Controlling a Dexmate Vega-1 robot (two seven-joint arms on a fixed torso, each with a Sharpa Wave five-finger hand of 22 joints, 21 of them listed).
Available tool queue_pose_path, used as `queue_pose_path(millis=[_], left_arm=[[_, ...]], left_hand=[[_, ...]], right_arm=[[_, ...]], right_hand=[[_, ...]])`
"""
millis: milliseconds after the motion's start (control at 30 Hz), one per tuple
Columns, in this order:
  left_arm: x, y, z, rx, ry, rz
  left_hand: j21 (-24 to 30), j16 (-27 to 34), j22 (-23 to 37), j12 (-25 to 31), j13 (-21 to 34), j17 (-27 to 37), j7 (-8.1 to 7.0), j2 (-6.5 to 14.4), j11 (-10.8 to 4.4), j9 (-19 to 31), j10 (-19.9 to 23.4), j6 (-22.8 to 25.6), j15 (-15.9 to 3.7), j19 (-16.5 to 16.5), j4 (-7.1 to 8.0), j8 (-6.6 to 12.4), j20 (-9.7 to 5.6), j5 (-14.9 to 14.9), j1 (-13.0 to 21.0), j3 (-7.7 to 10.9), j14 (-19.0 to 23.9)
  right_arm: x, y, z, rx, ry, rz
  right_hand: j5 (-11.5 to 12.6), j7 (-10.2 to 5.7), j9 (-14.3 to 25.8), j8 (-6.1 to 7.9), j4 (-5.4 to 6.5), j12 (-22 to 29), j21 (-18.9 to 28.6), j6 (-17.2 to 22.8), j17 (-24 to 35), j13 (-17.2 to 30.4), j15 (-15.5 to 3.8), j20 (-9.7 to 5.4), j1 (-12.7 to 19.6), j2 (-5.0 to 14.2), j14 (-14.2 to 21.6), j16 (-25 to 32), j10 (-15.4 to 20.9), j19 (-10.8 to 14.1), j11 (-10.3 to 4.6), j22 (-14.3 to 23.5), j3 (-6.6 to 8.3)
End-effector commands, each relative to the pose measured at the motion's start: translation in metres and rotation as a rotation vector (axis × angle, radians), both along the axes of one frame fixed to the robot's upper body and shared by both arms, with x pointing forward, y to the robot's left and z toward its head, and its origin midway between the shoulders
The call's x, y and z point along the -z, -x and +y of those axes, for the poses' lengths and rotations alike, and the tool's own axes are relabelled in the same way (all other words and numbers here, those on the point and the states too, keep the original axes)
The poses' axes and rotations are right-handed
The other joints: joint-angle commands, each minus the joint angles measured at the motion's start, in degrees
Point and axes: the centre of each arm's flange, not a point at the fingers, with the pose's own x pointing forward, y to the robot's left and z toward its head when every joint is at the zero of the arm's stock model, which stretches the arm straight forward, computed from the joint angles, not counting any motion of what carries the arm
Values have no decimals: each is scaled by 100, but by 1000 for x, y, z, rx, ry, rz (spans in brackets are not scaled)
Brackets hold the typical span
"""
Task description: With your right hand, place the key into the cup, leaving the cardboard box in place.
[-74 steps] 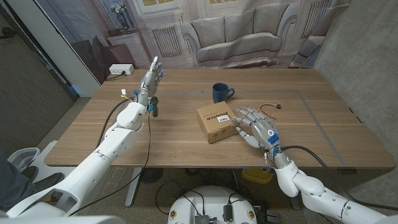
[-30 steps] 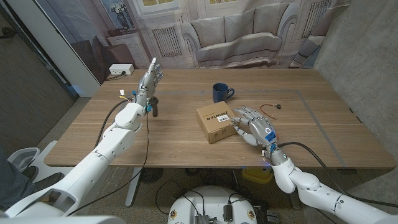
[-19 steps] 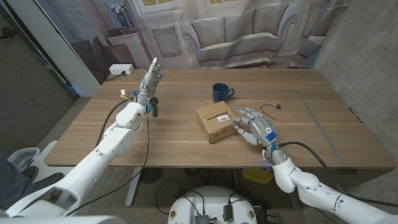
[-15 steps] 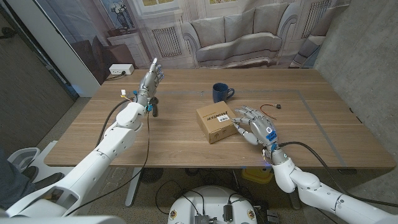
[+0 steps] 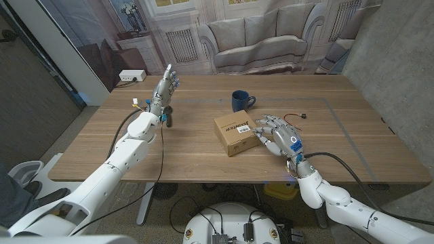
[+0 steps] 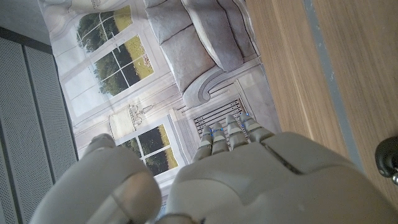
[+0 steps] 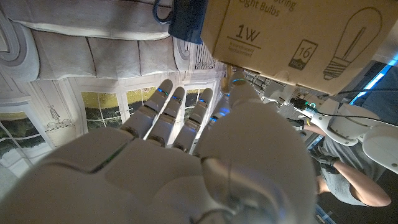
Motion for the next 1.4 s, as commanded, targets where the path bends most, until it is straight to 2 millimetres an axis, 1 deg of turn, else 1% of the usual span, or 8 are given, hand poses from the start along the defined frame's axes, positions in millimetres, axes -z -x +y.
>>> queue_pose_path(millis=[33,133,633,900,1000,1133,1400], left_arm=[[1,-3,6,-3,9,0],[0,-2,8,-4,14,-2],[-9,2,18,-19,23,-26],[-6,3,20,-21,34,-29],[-4,5,22,-24,49,-34],[-2,8,22,-26,59,-44],[1,15,25,-37,72,-48]], left_hand=[[-2,-22,25,-24,30,31,-1,26,11,12,37,22,-18,-17,25,-4,-23,-17,23,-33,33],[-2,-23,25,-25,30,31,0,27,7,12,35,20,-13,-18,26,-5,-23,-17,24,-37,30],[-1,-23,25,-28,30,30,1,34,5,12,35,24,-12,-16,26,-6,-23,-16,32,-52,32],[-3,-22,25,-28,30,30,7,38,7,12,35,27,-10,-23,26,-6,-19,-16,37,-59,33],[-2,-23,25,-30,31,30,3,41,10,12,31,24,-8,-22,25,-7,-23,-16,40,-62,32],[-2,-23,25,-29,31,30,5,43,1,12,37,26,-10,-22,25,-7,-23,-16,44,-65,32],[0,-22,25,-30,31,30,9,48,-3,12,36,32,-11,-17,23,-6,-21,-17,51,-70,36]], right_arm=[[-16,4,4,-7,17,15],[-23,6,5,-14,20,16],[-65,21,5,-22,16,51],[-88,24,6,-10,57,117],[-96,24,10,30,106,137],[-106,22,11,32,122,161],[-126,21,11,11,121,187]], right_hand=[[-37,31,130,3,-23,5,-22,94,-15,-2,-932,-814,10,69,47,-26,95,7,5,15,-9],[-54,64,150,15,-26,-12,-26,125,-20,-7,-930,-804,17,77,44,-46,108,0,6,15,-16],[-88,81,145,18,-34,-52,-31,221,-23,-16,-909,-789,19,64,90,-59,144,3,9,13,-55],[-101,101,132,5,-35,-60,-29,253,-22,-17,-897,-777,20,63,184,-40,213,19,12,11,-76],[-107,109,133,-1,-37,-63,-31,253,-23,-18,-894,-769,18,55,198,-43,238,19,12,10,-88],[-114,98,144,-2,-37,-71,-45,257,-26,-19,-889,-733,12,44,193,-55,258,-11,10,10,-105],[-124,92,168,-12,-35,-93,-57,243,-27,-21,-892,-723,10,49,179,-74,272,-34,6,10,-123]])
